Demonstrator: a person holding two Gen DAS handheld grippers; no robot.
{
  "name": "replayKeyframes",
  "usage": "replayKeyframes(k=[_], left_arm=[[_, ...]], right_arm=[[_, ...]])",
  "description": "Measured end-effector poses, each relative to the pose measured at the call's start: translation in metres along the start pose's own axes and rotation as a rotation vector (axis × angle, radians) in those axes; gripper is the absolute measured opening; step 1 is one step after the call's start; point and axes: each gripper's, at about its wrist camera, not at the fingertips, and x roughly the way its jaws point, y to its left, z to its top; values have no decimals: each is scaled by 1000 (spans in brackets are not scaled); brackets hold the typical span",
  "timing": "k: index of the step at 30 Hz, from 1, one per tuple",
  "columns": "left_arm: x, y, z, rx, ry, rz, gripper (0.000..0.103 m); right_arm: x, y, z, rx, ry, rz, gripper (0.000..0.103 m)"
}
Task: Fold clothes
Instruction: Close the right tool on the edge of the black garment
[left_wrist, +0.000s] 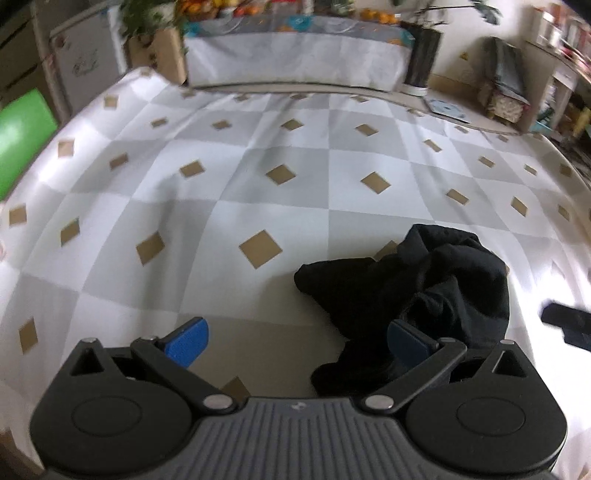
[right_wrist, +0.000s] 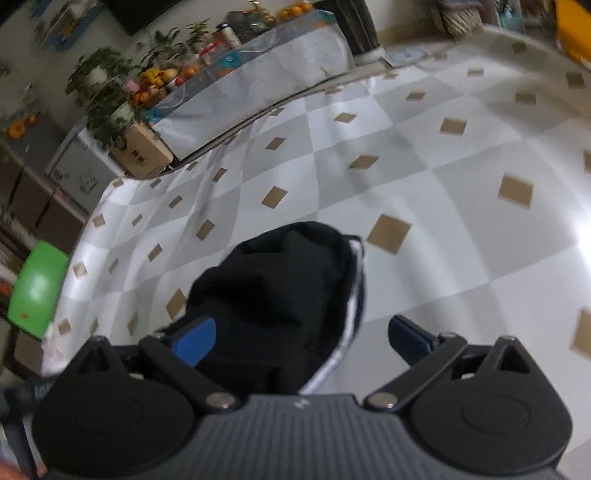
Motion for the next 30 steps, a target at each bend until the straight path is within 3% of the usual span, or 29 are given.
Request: replayKeyframes(k=[4, 7, 10, 13, 20, 24, 30], left_arm=[[4, 5, 0, -21, 17, -41, 103], [6, 9, 1, -41, 14, -66, 103], [7, 10, 2, -42, 6, -64, 103], [9, 10, 2, -32, 9, -55, 103], [6, 15, 2, -83, -12, -71, 103], [6, 6, 1, -39, -15, -83, 103], [17, -9, -7, 56, 23, -56, 103]], right_arm=[[28, 11, 0, 40, 28, -25, 99], [49, 18, -1, 26, 40, -106, 96], [64, 13, -3, 105, 75, -71, 93], [72, 15, -5, 106, 95, -67, 92], [69, 8, -3, 136, 73, -78, 92], [71, -2, -4, 186, 99, -58, 91], [85, -5, -9, 243, 137, 68, 50]])
